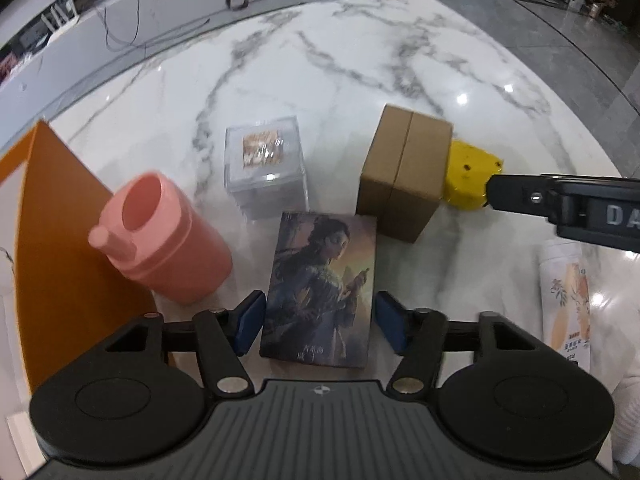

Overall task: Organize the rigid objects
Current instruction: 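Grasp the illustrated book with the left tool while the right tool grasps the white lotion bottle, then carry the book over the orange box with the left tool while the right tool carries the lotion bottle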

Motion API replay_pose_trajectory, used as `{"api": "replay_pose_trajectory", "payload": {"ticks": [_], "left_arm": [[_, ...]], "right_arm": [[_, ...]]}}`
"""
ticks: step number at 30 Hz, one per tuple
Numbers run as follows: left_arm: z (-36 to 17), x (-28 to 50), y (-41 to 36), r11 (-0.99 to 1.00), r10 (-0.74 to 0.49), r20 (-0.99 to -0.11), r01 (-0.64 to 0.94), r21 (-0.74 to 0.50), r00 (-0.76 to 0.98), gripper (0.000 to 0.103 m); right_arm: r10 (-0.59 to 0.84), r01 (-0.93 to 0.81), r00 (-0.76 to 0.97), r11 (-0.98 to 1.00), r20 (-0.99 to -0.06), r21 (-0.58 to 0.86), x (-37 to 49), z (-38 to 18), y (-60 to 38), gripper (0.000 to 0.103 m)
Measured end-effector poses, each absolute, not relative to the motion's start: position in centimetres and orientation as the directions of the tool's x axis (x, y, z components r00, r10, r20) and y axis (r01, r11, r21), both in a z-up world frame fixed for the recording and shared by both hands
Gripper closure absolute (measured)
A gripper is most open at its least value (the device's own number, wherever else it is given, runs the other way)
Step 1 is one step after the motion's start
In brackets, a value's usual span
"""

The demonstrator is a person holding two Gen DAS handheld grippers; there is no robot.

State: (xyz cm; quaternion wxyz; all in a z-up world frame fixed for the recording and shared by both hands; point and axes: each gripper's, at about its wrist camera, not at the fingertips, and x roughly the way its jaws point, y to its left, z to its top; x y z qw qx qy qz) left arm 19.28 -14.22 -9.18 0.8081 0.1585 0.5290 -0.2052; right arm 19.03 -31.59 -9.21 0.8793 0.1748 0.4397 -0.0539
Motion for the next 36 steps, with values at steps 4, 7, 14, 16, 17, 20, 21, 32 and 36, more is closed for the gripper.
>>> {"api": "replay_pose_trajectory", "payload": {"ticks": [4,7,14,16,17,20,21,32,36], "left_arm": [[-9.2,18.8,-14.1,0.874,-0.164,-0.919,0.486,0.033,0.358,0.036],[-9.1,17.9,-14.3,0.872,-0.167,-0.925,0.488,0.022,0.340,0.037],[-9.1,15.0,-14.4,0.862,-0.172,-0.919,0.506,0.034,0.355,0.036],[-9.1,14.7,-14.2,0.863,-0.173,-0.920,0.504,0.031,0.352,0.036],[-9.1,14.6,-14.1,0.864,-0.172,-0.921,0.503,0.029,0.349,0.036],[-9.2,14.5,-13.7,0.872,-0.178,-0.922,0.489,0.013,0.342,0.036],[-9.3,14.6,-13.7,0.878,-0.179,-0.924,0.479,0.005,0.337,0.036],[-9.9,14.8,-13.3,0.886,-0.180,-0.923,0.463,-0.003,0.339,0.036],[-9.8,14.6,-13.3,0.886,-0.180,-0.921,0.463,0.001,0.346,0.036]], "right_arm": [[0.034,0.262,0.602,0.935,-0.798,0.237,18.7,-8.8,-31.9,0.052],[0.014,0.290,0.587,0.930,-0.809,0.226,18.3,-8.5,-32.4,0.042],[-0.072,0.351,0.518,0.927,-0.852,0.135,16.0,-8.9,-32.7,0.038],[-0.075,0.362,0.496,0.923,-0.865,0.128,15.4,-9.3,-32.7,0.038],[-0.077,0.363,0.486,0.924,-0.871,0.121,15.1,-9.6,-32.6,0.038],[-0.079,0.358,0.459,0.928,-0.885,0.103,14.5,-10.2,-32.0,0.038],[-0.075,0.353,0.454,0.930,-0.888,0.101,14.4,-10.3,-31.7,0.039],[-0.116,0.309,0.435,0.951,-0.893,0.027,14.3,-11.9,-29.9,0.052],[-0.140,0.283,0.450,0.959,-0.882,-0.008,14.3,-12.1,-29.4,0.055]]}}
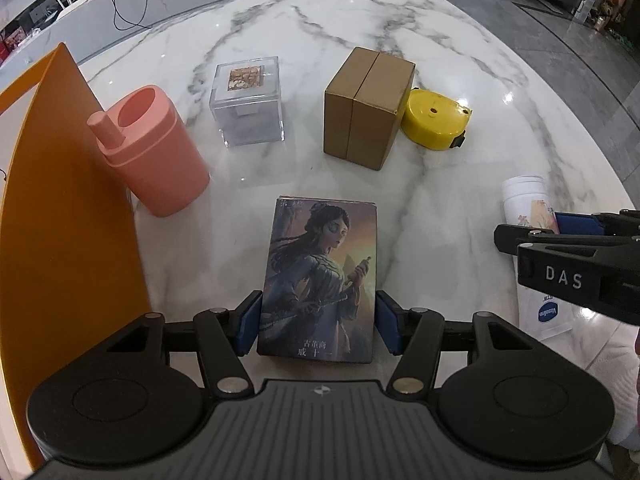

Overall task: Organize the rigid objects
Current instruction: 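Carry the book over the orange box with the left tool while the right tool carries the lotion bottle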

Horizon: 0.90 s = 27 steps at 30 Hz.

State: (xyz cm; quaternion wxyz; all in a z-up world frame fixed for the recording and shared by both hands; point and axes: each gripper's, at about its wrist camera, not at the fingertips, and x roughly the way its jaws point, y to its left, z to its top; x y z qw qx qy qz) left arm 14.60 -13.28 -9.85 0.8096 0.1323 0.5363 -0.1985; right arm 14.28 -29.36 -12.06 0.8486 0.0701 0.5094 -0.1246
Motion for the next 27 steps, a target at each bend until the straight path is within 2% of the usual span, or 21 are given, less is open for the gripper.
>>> {"api": "replay_pose_trajectory", "payload": {"ticks": [12,27], "left_arm": [[-9.1,14.1,-12.6,0.900,-0.240,-0.898,0.432,-0.064,0.367,0.038],[-4.0,13.1,-10.9,0.915,-0.306,-0.853,0.377,-0.142,0.422,0.038]], "right_arm": [[-0.073,0.240,0.500,0.969,-0.863,0.057,14.0,-11.0,-28.5,0.057],[-0.028,0.194,0.602,0.975,-0.798,0.112,13.1,-5.6,-27.1,0.057]]}}
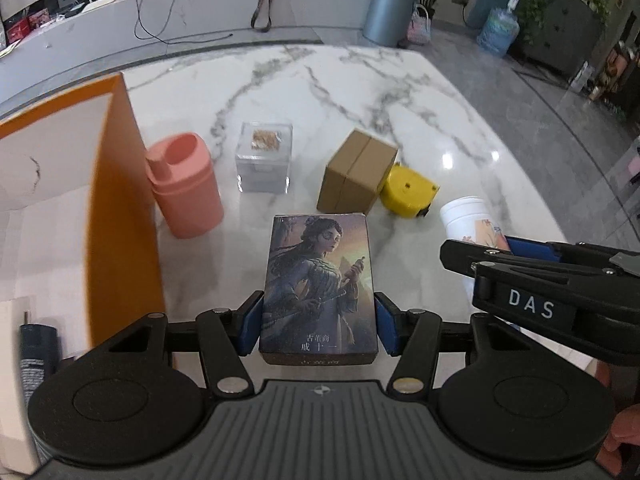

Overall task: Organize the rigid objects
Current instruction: 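Carry the book over the orange box with the left tool while the right tool carries the lotion bottle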

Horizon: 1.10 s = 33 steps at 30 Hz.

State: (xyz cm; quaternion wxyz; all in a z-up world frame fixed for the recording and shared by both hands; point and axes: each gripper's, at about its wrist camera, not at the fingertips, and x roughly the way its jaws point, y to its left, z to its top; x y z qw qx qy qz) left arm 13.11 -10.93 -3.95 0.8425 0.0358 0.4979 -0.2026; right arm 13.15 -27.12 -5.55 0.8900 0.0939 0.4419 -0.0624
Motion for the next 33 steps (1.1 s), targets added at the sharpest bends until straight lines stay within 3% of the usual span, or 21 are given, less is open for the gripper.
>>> {"api": "replay_pose_trajectory", "payload": {"ticks": [16,33], "left_arm": [[2.9,12.2,-1.2,0.943,-0.318,-0.772,0.270,-0.195,0.551,0.038],[1.4,14.1,9.5,0.974,-0.190,-0.814,0.208,-0.087,0.549,0.038]], "right_arm": [[0.118,-0.019,0.705,0.989,-0.699,0.148,12.7,0.9,-18.7,0.057],[0.279,-0.240,0.652,0.958,-0.705,0.158,15.7,1.8,-7.2,0.057]]}}
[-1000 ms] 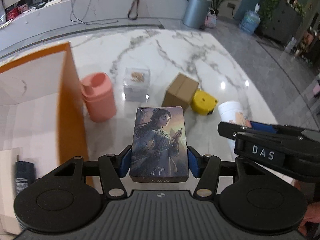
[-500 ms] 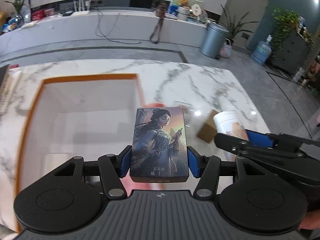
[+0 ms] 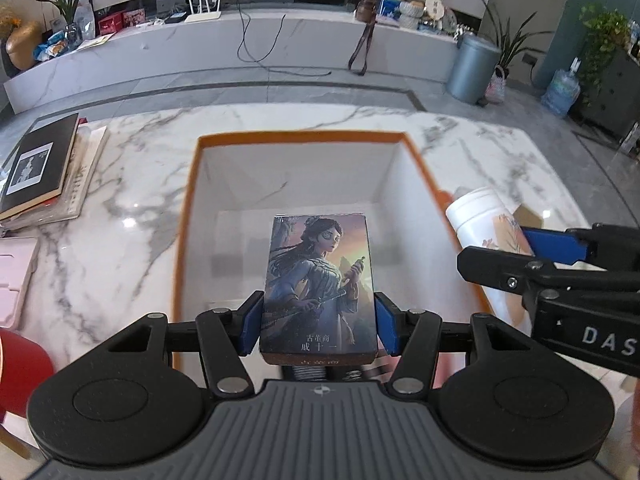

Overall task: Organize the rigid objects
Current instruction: 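Carry the book over the orange box with the left tool while the right tool carries the lotion bottle, then lower the lotion bottle into the box with the right tool while the left tool lowers the book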

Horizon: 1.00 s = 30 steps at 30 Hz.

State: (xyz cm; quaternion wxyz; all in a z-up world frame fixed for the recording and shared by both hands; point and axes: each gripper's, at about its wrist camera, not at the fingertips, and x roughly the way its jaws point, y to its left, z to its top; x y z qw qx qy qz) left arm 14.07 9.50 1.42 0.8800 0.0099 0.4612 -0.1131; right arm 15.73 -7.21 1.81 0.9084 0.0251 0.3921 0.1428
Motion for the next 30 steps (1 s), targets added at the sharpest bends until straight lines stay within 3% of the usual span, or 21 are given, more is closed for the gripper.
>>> {"api": "replay_pose_trajectory", "payload": {"ticks": [13,27,30], "left_arm": [[-1.1,15.9,12.4,0.986,-0.155,-0.807,0.143,-0.087,0.570,0.038],[-1.7,18.0,12.9,0.985,-0.172,-0.798,0.126,-0.121,0.577,0.038],[-2.0,18.2,12.7,0.984,-0.174,-0.800,0.128,-0.122,0.574,0.038]], "right_arm": [[0.270,-0.261,0.537,0.954,-0.799,0.147,19.8,-2.8,-4.1,0.057],[0.048,-0.361,0.554,0.913,-0.831,-0.188,23.2,-5.9,-0.3,0.057],[0.006,-0.377,0.562,0.892,-0.827,-0.250,23.1,-6.3,0.2,0.061]]}}
